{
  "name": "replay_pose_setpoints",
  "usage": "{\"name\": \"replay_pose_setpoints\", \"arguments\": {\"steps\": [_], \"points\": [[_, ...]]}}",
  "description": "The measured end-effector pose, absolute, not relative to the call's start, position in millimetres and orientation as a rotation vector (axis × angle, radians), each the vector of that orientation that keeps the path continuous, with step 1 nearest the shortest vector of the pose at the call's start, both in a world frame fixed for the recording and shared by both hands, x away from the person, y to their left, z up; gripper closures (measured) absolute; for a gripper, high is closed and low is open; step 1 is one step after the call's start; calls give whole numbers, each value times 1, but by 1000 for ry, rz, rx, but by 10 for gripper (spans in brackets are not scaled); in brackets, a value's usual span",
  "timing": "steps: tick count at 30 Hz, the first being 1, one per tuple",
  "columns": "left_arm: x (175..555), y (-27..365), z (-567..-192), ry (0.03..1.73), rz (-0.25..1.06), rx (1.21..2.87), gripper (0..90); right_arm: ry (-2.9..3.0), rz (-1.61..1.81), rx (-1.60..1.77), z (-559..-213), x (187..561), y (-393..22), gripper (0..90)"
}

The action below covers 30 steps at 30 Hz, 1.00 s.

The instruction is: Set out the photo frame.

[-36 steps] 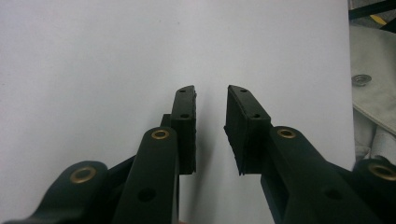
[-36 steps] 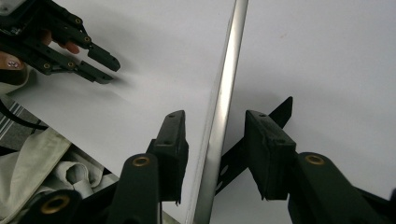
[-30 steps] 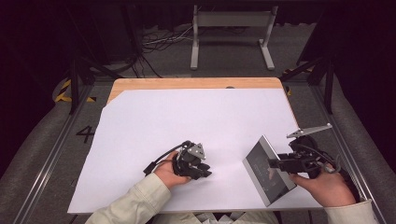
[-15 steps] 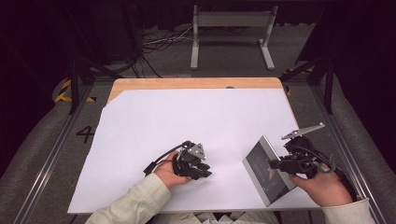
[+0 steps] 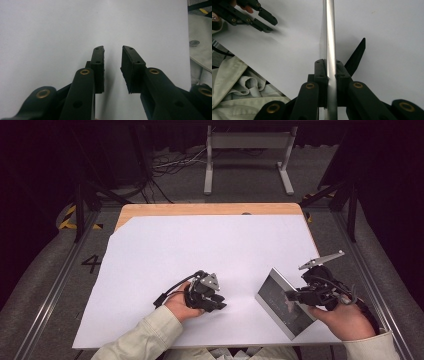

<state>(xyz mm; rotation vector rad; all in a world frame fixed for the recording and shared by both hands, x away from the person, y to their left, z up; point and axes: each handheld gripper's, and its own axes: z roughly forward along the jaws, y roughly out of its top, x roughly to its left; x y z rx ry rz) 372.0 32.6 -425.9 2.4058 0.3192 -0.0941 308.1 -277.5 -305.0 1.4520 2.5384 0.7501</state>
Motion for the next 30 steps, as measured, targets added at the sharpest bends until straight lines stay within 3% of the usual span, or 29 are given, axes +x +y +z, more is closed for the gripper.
{"name": "replay_pose_setpoints", "arguments": {"steps": [30], "points": [[372,70,-420,471,-18,2339,721,2620,739,1205,-276,336,-261,831]]}}
